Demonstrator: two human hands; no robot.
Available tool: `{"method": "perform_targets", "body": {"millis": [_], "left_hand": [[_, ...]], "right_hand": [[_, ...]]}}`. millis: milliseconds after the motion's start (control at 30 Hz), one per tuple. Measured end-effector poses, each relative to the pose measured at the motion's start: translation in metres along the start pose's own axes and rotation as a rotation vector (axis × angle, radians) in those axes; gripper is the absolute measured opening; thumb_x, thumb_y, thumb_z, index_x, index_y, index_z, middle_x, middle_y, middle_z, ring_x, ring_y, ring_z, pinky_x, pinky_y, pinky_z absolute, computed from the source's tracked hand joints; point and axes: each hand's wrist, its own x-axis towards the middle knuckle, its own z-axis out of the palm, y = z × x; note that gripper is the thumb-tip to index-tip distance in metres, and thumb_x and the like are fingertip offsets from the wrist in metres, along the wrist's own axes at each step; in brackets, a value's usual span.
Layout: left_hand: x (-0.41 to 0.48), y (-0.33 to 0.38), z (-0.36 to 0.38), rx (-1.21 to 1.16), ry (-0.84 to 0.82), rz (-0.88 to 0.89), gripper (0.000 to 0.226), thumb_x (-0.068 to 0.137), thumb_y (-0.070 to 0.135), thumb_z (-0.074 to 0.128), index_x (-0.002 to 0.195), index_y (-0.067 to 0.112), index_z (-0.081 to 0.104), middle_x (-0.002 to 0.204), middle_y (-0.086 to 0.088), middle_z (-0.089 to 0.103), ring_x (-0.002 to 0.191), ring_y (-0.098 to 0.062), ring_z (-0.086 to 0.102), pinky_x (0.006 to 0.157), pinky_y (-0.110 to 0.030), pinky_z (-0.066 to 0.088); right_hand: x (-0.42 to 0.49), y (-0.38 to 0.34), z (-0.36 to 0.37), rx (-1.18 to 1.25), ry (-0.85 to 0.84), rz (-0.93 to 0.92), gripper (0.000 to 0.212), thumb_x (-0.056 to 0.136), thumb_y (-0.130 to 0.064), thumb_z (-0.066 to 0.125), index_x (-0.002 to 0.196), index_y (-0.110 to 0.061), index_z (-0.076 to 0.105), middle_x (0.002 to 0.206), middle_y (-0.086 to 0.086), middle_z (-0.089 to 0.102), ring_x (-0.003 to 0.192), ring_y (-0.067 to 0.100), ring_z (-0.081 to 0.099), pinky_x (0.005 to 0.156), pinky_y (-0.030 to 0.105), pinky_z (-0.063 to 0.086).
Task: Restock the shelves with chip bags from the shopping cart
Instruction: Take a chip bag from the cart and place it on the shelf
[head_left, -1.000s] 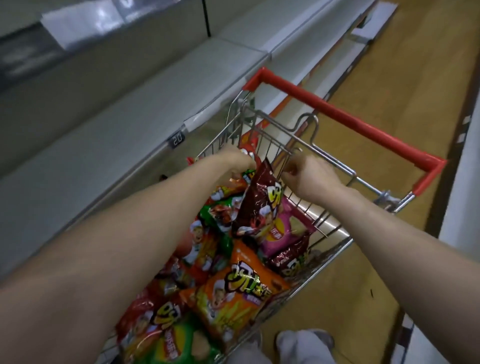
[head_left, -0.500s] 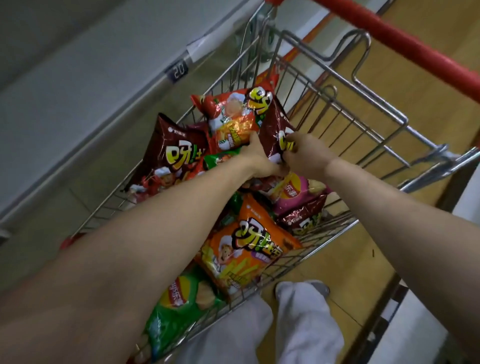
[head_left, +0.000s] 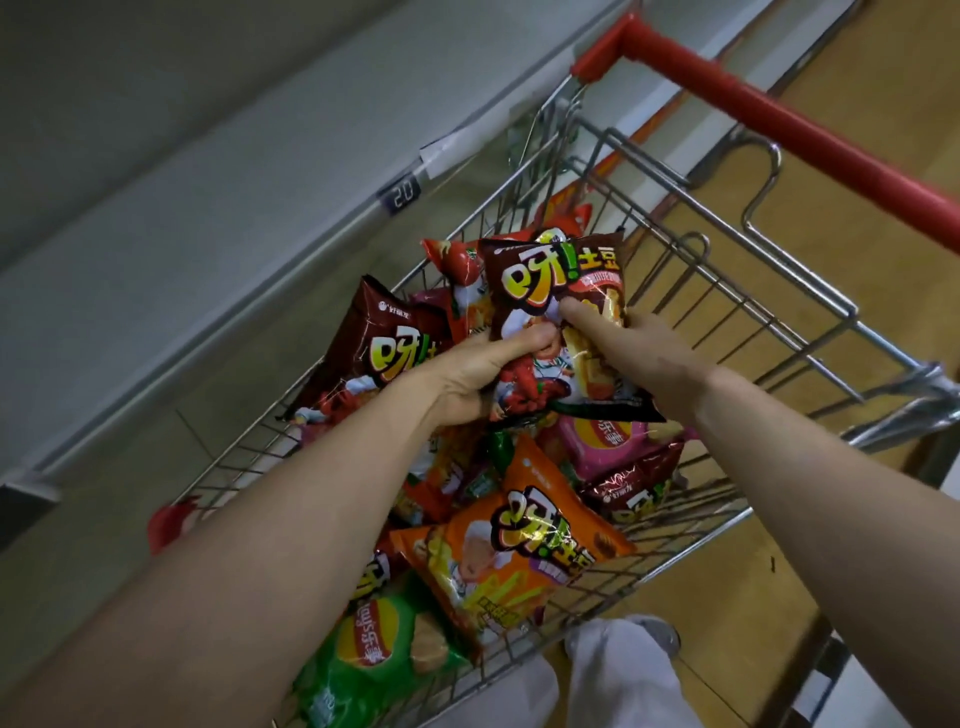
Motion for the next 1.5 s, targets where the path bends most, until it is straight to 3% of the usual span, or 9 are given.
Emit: {"method": "perform_targets", "body": {"millis": [167, 300, 433, 733, 1033, 1100, 1233, 1333, 1500], "left_hand": [[-0.008, 0.000, -0.010, 0.079, -0.101, 0.045, 0.034, 0.087, 0.013, 0.065, 0.121, 0.018, 0.059, 0.093, 0.003, 0.075, 0.085, -0.012, 0.071, 0.071, -0.025, 0.058], [-0.010, -0.001, -0.013, 0.108, -0.067, 0.072, 0.026, 0.088, 0.009, 0.064, 0.114, 0.014, 0.063, 0.093, 0.002, 0.074, 0.078, -0.007, 0.072, 0.063, -0.019, 0.056], [-0.011, 0.001, -0.011, 0.201, -0.025, 0.018, 0.044, 0.083, 0.022, 0.072, 0.125, 0.018, 0.059, 0.113, -0.005, 0.070, 0.101, -0.020, 0.068, 0.085, -0.036, 0.056], [0.016, 0.035, -0.027, 0.376, 0.681, 0.281, 0.035, 0.087, 0.021, 0.068, 0.119, 0.016, 0.056, 0.118, -0.004, 0.061, 0.107, -0.023, 0.060, 0.095, -0.035, 0.049], [0.046, 0.043, -0.019, 0.070, 0.543, 0.135, 0.085, 0.053, 0.039, 0.090, 0.126, 0.013, 0.054, 0.110, -0.008, 0.067, 0.093, -0.025, 0.067, 0.078, -0.039, 0.058], [0.044, 0.046, -0.016, 0.103, 0.536, 0.144, 0.070, 0.062, 0.037, 0.088, 0.119, 0.011, 0.057, 0.098, -0.006, 0.068, 0.078, -0.019, 0.067, 0.059, -0.028, 0.056], [0.039, 0.048, -0.014, 0.138, 0.503, 0.154, 0.042, 0.070, 0.033, 0.085, 0.099, 0.015, 0.060, 0.090, -0.006, 0.067, 0.082, -0.023, 0.066, 0.076, -0.037, 0.056], [0.025, 0.051, -0.012, 0.014, 0.408, 0.173, 0.028, 0.078, 0.027, 0.078, 0.097, 0.012, 0.064, 0.078, -0.008, 0.071, 0.066, -0.022, 0.068, 0.063, -0.033, 0.056], [0.000, 0.056, -0.018, -0.245, 0.232, 0.210, 0.034, 0.085, 0.034, 0.069, 0.110, 0.012, 0.068, 0.095, -0.012, 0.074, 0.075, -0.025, 0.072, 0.065, -0.035, 0.059]], "right_hand": [[0.003, -0.001, 0.003, 0.110, 0.063, -0.060, 0.026, 0.084, -0.048, 0.068, 0.094, -0.026, 0.059, 0.095, 0.000, 0.070, 0.080, 0.014, 0.069, 0.060, 0.023, 0.055], [0.003, 0.001, 0.007, 0.135, 0.034, -0.039, 0.059, 0.074, -0.057, 0.074, 0.117, -0.021, 0.056, 0.107, 0.003, 0.069, 0.093, 0.022, 0.069, 0.077, 0.034, 0.057], [0.002, 0.001, 0.004, 0.187, 0.100, -0.072, 0.027, 0.080, -0.040, 0.075, 0.095, -0.024, 0.059, 0.095, 0.002, 0.071, 0.082, 0.019, 0.071, 0.064, 0.029, 0.057], [0.008, 0.003, -0.025, 0.102, 0.302, -0.143, 0.058, 0.075, -0.036, 0.081, 0.122, -0.012, 0.056, 0.109, 0.003, 0.068, 0.097, 0.022, 0.067, 0.086, 0.040, 0.055], [0.008, 0.022, -0.037, 0.059, 0.356, -0.141, 0.064, 0.075, -0.041, 0.080, 0.127, -0.017, 0.052, 0.111, 0.000, 0.066, 0.096, 0.019, 0.064, 0.082, 0.036, 0.052], [0.006, 0.023, -0.039, 0.073, 0.331, -0.128, 0.060, 0.076, -0.041, 0.079, 0.124, -0.017, 0.052, 0.105, -0.002, 0.065, 0.089, 0.015, 0.063, 0.071, 0.029, 0.050], [0.000, 0.014, -0.030, 0.144, 0.244, -0.118, 0.042, 0.078, -0.037, 0.077, 0.110, -0.021, 0.055, 0.098, -0.002, 0.066, 0.087, 0.016, 0.064, 0.069, 0.029, 0.051], [-0.004, 0.001, -0.029, 0.192, 0.206, -0.110, 0.029, 0.078, -0.039, 0.077, 0.097, -0.026, 0.058, 0.100, 0.001, 0.070, 0.090, 0.022, 0.068, 0.080, 0.036, 0.055], [-0.019, -0.024, -0.034, 0.469, 0.039, -0.082, 0.039, 0.080, -0.039, 0.072, 0.107, -0.012, 0.065, 0.094, 0.013, 0.075, 0.073, 0.025, 0.074, 0.058, 0.032, 0.059]]}}
